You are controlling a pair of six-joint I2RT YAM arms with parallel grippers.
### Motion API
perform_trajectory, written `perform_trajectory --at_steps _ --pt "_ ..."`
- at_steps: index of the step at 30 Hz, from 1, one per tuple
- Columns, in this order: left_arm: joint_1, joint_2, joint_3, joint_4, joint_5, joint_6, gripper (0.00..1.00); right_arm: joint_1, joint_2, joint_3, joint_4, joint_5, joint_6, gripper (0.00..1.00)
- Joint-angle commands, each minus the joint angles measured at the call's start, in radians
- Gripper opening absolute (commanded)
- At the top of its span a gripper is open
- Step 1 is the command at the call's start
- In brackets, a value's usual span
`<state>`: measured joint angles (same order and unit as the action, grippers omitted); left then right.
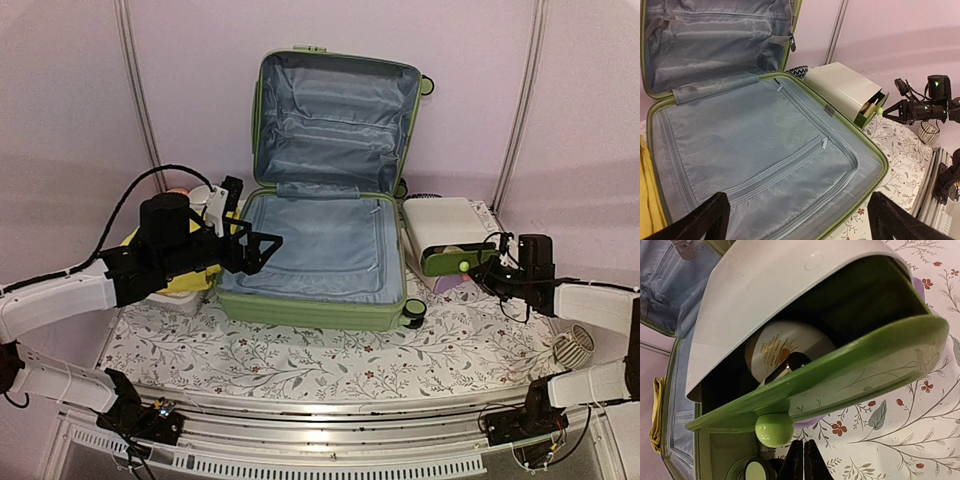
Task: Open, take out, and arrange the luggage
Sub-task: Close the drawer in the storage box.
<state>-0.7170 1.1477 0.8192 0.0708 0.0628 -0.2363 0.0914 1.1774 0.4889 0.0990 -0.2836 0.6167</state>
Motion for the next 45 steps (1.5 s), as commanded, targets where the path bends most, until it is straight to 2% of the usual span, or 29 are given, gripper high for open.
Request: perform_trajectory --at_steps 1,18,23,34,39,45 --pt "0.011 0.000 0.012 0.007 -0.002 0.012 0.98 -0.008 0.073 0.042 0.088 -0.021 0.011 0.04" --pt "0.016 0.004 0.020 -0.013 -0.026 0.029 0.98 -0.018 0.287 0.180 0.140 0.004 -0.019 0.04" --pt "0.019 0.010 0.024 -0.016 -0.029 0.030 0.98 -0.019 0.301 0.193 0.140 -0.002 -0.024 0.04" --pt "0.030 0.037 0.019 -0.009 -0.032 0.021 0.98 -0.021 0.144 0.092 0.107 0.037 -0.081 0.16" --pt "0.031 0.042 0.021 0.000 -0.033 0.007 0.98 -0.022 0.040 0.044 0.060 0.069 -0.114 0.18" --pt "0.060 0.013 -0.009 0.002 -0.146 -0.060 0.98 -0.021 -0.083 0.006 -0.016 0.147 -0.173 0.18"
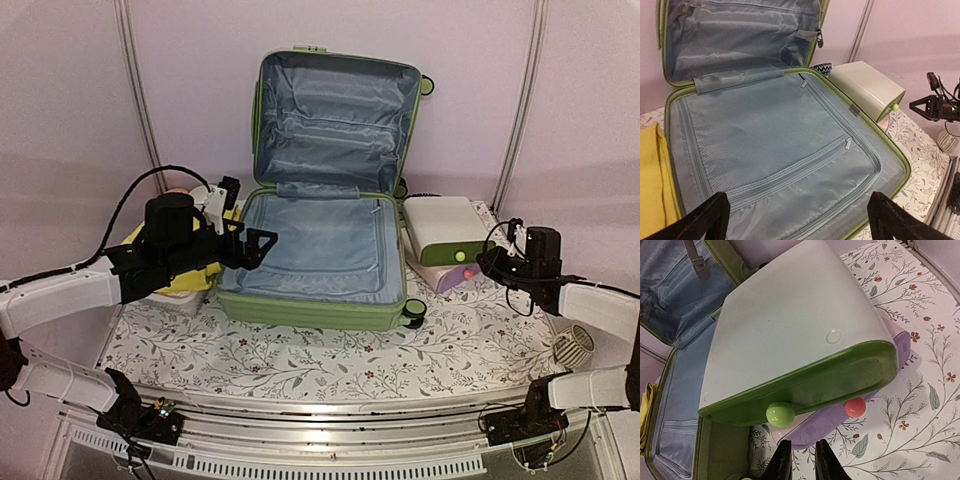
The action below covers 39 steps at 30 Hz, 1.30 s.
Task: Open, take out, and arrange the luggage
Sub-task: Close the drawer in the storage box, then reset both arms
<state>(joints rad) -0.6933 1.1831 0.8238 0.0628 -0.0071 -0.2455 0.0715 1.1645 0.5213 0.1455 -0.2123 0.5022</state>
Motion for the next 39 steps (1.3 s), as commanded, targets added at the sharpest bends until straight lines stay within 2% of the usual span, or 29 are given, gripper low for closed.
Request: perform_trajectory --at_steps 1,5,8,9,12,13,15,18,22,26,28,30,36,39 --pt "0.052 -0.030 -0.026 0.011 -0.075 -0.064 0.98 -0.001 -0.089 -0.033 -0.074 0.098 -0.072 0.18" --pt "0.134 -0.068 -0.068 0.011 -0.052 -0.106 0.98 -0.002 -0.190 -0.072 -0.098 0.178 -0.095 0.18" --pt "0.175 -0.102 -0.110 0.011 -0.083 -0.128 0.98 -0.001 -0.276 -0.123 -0.079 0.215 -0.111 0.27" --pt "0.182 -0.117 -0.127 0.012 -0.111 -0.132 0.98 -0.001 -0.302 -0.139 -0.074 0.232 -0.120 0.32" --pt "0.190 -0.167 -0.201 0.048 -0.219 -0.112 0.98 -0.001 -0.362 -0.196 -0.038 0.288 -0.168 0.67" --pt "0.190 -0.187 -0.230 0.078 -0.255 -0.081 0.98 -0.001 -0.381 -0.217 -0.017 0.312 -0.198 0.74" --pt "0.190 -0.223 -0.290 0.146 -0.314 -0.023 0.98 -0.001 -0.440 -0.238 0.006 0.375 -0.201 0.80" --pt "0.190 -0.255 -0.355 0.210 -0.377 0.055 0.98 -0.001 -0.535 -0.294 0.098 0.376 -0.296 0.89" --pt "0.191 -0.280 -0.371 0.219 -0.431 0.126 0.98 -0.002 -0.648 -0.390 0.221 0.313 -0.368 0.94" --pt "0.217 -0.288 -0.353 0.185 -0.465 0.128 0.98 -0.001 -0.660 -0.396 0.235 0.325 -0.395 0.94" --pt "0.250 -0.280 -0.328 0.131 -0.481 0.065 0.98 -0.001 -0.642 -0.382 0.223 0.302 -0.377 0.94" --pt "0.294 -0.269 -0.295 0.026 -0.581 -0.084 0.98 -0.001 -0.624 -0.370 0.212 0.268 -0.366 0.93" --pt "0.486 -0.313 -0.332 0.009 -0.370 -0.186 0.87 -0.001 -0.613 -0.364 0.209 0.273 -0.332 0.93" --pt "0.505 -0.322 -0.325 0.019 -0.273 -0.134 0.73 -0.001 -0.614 -0.365 0.208 0.272 -0.334 0.93"
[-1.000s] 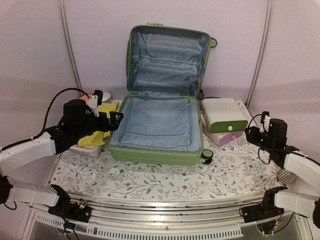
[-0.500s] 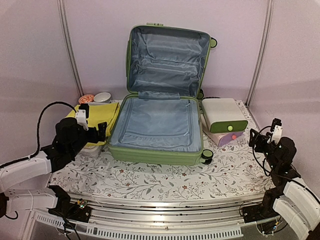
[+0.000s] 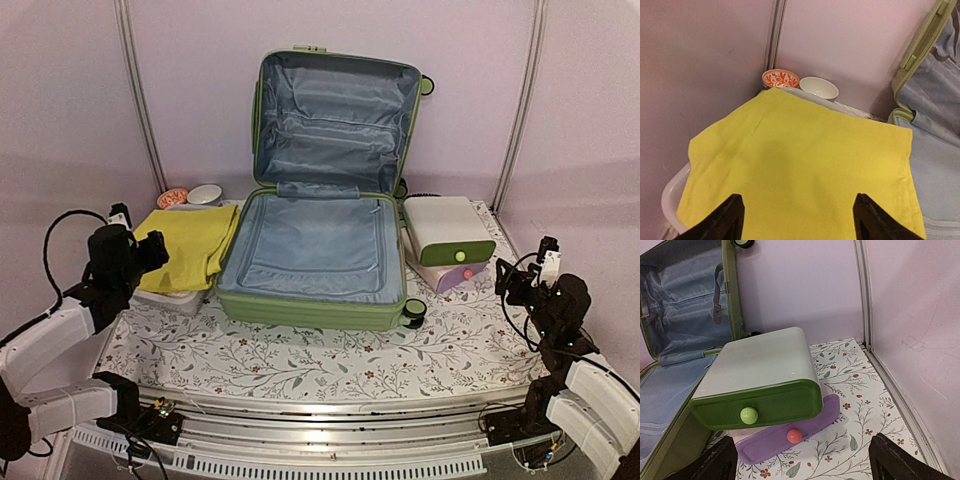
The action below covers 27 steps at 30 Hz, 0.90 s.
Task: Open, take out, and arrange the luggage
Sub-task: Reset both arms
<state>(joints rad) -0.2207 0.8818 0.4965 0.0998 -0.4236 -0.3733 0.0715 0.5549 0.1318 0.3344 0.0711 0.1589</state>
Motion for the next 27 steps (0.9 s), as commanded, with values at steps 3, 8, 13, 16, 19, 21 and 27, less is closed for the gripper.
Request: perform_trajectory --at_steps 3,8,13,16,19,21,27 --pt "0.036 -0.026 -0.001 -0.033 0.099 -0.061 0.33 -0.001 -0.001 0.022 0.021 0.001 0.010 0.93" --pt "0.062 -0.043 0.013 -0.212 -0.040 -0.271 0.00 -0.001 0.000 0.017 0.026 0.000 0.020 0.93" --pt "0.063 -0.112 0.022 -0.415 -0.087 -0.478 0.00 -0.001 -0.005 0.015 0.021 0.010 0.034 0.93" --pt "0.063 -0.097 0.056 -0.567 -0.069 -0.603 0.00 -0.001 0.001 0.016 0.023 0.025 0.038 0.93" --pt "0.063 -0.048 0.088 -0.708 -0.061 -0.734 0.00 -0.001 0.021 0.024 0.025 0.035 0.043 0.93" --pt "0.064 -0.008 0.106 -0.777 -0.082 -0.801 0.00 -0.001 0.032 0.029 0.023 0.033 0.044 0.93" --pt "0.066 0.061 0.060 -0.672 -0.024 -0.824 0.00 -0.001 0.021 0.026 0.020 0.040 0.044 0.93"
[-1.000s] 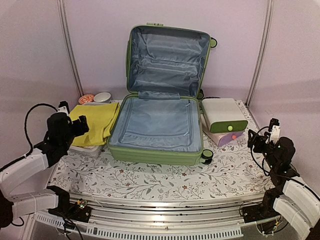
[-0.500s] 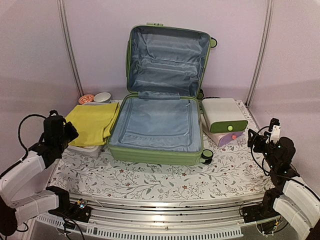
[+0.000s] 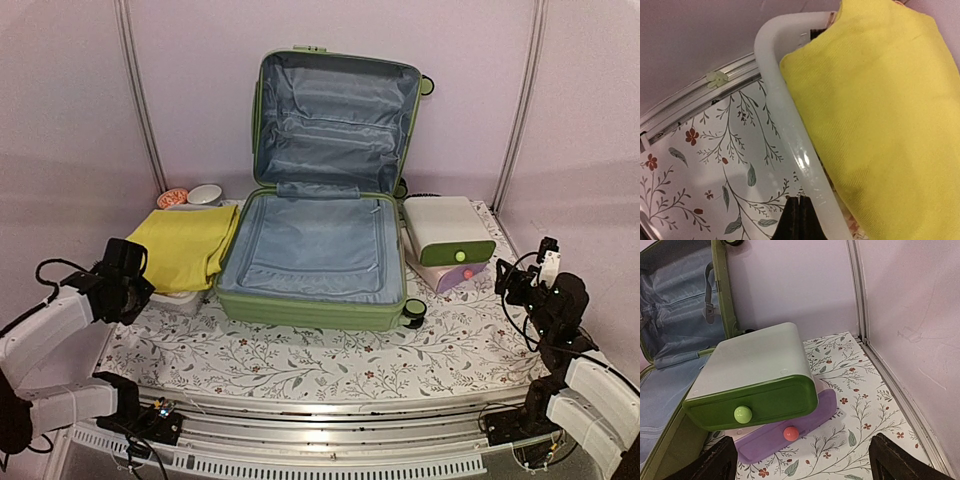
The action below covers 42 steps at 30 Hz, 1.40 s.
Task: Open, take out, and arrange the luggage
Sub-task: Reset both arms
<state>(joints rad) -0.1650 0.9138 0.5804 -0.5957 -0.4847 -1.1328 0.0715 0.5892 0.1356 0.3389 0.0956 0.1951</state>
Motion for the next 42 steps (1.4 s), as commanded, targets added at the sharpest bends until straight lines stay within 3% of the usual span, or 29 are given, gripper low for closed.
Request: perform_trajectory --at_steps 1,10,15,17,21,26,30,34,35,39,42 --pt "0.014 0.042 -0.031 0.055 0.057 -0.063 0.00 -0.001 -0.016 0.021 0.013 0.015 0.007 0.93" --pt "0.030 0.218 -0.046 0.420 0.126 0.004 0.00 -0.001 -0.029 0.019 0.002 0.026 0.007 0.93" --pt "0.038 0.350 -0.097 0.730 0.103 0.089 0.00 -0.001 -0.032 0.019 0.000 0.029 0.001 0.93" --pt "0.056 0.406 -0.093 0.809 0.154 0.117 0.00 -0.001 -0.034 0.019 -0.003 0.022 -0.009 0.93" --pt "0.088 0.480 -0.047 0.832 0.246 0.192 0.00 -0.001 -0.035 0.017 -0.002 0.019 -0.024 0.93" --pt "0.087 0.311 -0.132 0.846 0.211 0.262 0.01 -0.001 -0.030 0.013 0.006 0.026 -0.037 0.94" --pt "0.086 0.108 -0.201 0.855 0.190 0.408 0.26 -0.001 -0.017 -0.001 0.058 0.017 -0.077 0.94" --pt "0.086 -0.065 -0.241 0.950 0.367 0.733 0.90 -0.001 0.042 -0.025 0.201 0.029 -0.184 0.93" --pt "0.084 -0.102 -0.255 0.979 0.410 0.815 0.97 -0.001 0.085 -0.036 0.270 0.029 -0.208 0.94" --pt "0.078 -0.229 -0.360 1.170 0.420 0.964 0.98 -0.001 0.253 -0.048 0.475 0.030 -0.259 0.94" --pt "0.082 -0.207 -0.348 1.208 0.353 1.065 0.98 -0.002 0.398 -0.043 0.624 0.031 -0.289 0.95"
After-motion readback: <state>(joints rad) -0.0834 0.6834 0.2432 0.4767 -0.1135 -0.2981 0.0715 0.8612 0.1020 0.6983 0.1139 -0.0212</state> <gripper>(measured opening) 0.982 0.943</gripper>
